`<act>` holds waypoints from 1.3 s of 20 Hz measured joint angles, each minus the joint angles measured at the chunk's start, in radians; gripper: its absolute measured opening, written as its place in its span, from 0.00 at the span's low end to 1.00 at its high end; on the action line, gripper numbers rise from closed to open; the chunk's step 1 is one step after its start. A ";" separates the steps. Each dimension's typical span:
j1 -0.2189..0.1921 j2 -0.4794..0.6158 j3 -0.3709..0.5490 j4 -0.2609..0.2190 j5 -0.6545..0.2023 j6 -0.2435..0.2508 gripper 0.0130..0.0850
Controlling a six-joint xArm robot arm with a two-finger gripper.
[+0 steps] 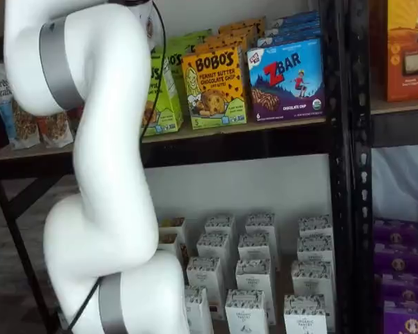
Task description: Pick the green box on the top shelf, the fourth from the left
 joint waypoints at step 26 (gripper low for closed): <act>0.033 -0.117 0.002 -0.043 0.190 0.039 0.06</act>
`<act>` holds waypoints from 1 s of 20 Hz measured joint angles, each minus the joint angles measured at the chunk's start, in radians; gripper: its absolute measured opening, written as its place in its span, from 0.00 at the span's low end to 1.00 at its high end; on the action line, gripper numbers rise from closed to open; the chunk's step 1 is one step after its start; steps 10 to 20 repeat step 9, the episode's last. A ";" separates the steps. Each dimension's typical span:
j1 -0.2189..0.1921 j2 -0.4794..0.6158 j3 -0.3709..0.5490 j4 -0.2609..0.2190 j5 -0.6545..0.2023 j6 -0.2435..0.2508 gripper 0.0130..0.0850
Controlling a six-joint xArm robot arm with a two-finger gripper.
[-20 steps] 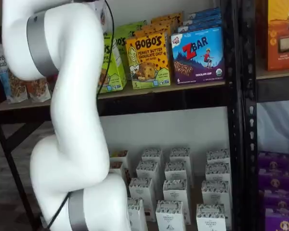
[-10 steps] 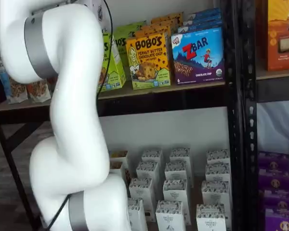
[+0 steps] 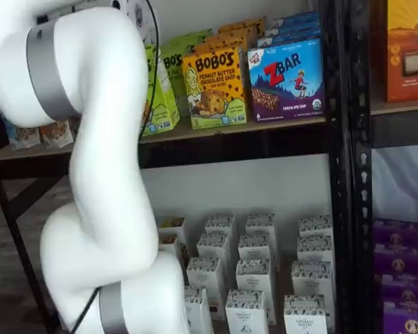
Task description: Pick the green box on the top shelf, the fourth from the left
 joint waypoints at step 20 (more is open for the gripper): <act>0.011 -0.082 0.082 -0.017 0.026 0.007 0.06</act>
